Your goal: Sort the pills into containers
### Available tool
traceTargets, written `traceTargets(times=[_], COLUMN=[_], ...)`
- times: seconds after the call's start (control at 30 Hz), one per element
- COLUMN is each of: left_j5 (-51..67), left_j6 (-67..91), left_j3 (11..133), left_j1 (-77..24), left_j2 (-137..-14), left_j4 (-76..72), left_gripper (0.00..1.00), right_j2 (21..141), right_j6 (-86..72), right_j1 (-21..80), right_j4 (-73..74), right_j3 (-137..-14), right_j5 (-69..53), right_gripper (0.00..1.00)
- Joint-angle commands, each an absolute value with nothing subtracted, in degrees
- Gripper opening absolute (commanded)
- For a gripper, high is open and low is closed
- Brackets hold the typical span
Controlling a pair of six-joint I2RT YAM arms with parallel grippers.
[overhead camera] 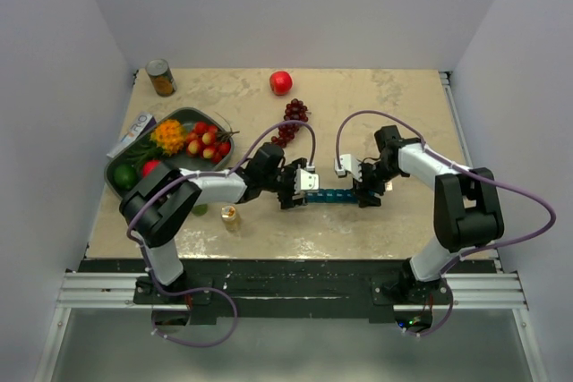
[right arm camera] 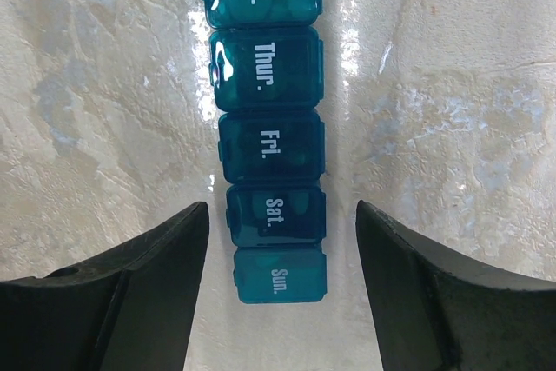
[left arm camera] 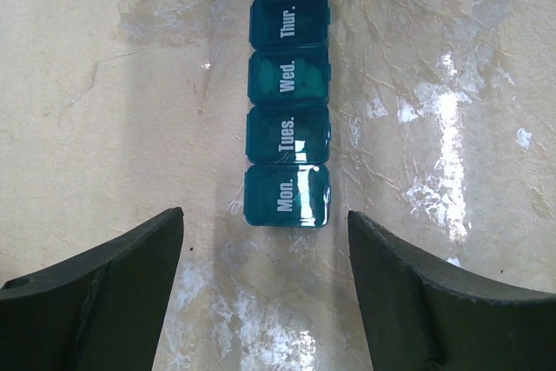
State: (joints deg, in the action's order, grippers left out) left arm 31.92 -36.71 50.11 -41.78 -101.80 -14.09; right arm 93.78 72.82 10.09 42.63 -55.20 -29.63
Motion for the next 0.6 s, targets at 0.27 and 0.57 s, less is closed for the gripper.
traceTargets(times=[0.27, 0.57], left_j5=[34.02, 33.22], left_j6=[-35.25, -33.75], left_j3=[53.88, 53.88], left_j1=[-42.63, -43.42], left_j2=[-105.82, -106.87], left_j4=[-16.88, -18.02], left_gripper=[0.77, 0.68], right_j2=[94.66, 95.01], right_j6=[72.86, 72.16], right_j1=[10.55, 10.72], right_j4=[41.84, 41.22], right_j3=[-54.93, -54.84], right_j5=[-31.46, -31.38], right_gripper=[0.64, 0.54])
